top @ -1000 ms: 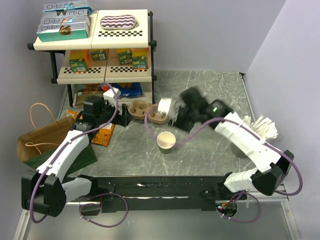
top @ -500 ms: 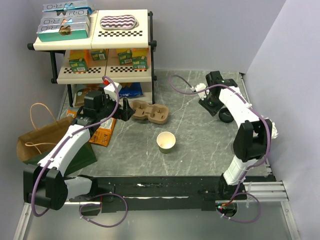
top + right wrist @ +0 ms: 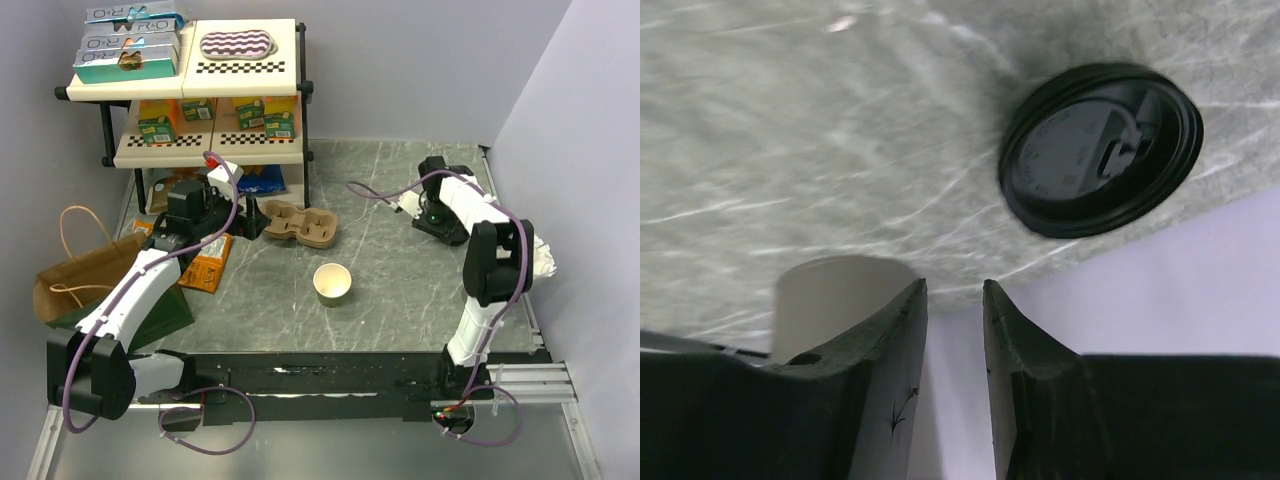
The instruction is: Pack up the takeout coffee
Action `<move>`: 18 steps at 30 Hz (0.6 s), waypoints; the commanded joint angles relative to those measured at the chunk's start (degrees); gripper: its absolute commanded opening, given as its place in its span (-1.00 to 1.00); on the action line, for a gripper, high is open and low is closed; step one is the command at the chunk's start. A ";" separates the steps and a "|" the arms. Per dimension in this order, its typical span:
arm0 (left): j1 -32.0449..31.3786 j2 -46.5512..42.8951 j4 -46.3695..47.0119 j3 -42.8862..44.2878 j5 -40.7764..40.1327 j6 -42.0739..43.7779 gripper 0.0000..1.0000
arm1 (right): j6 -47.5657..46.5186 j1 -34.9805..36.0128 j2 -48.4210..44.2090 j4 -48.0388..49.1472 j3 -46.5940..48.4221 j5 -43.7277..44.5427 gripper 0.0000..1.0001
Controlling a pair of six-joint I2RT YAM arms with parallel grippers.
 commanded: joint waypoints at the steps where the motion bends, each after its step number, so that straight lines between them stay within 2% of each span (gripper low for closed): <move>1: -0.10 0.35 2.60 0.72 1.30 -1.16 0.93 | -4.55 -1.08 2.77 -0.07 2.68 4.39 -0.28; 6: -0.19 1.14 2.60 1.34 1.22 -1.25 0.94 | -8.07 -1.79 2.24 3.62 -1.63 6.68 -0.29; 18: -0.10 1.67 2.69 1.69 1.66 -2.13 0.93 | -10.35 -3.28 5.41 6.26 -0.93 8.36 -0.35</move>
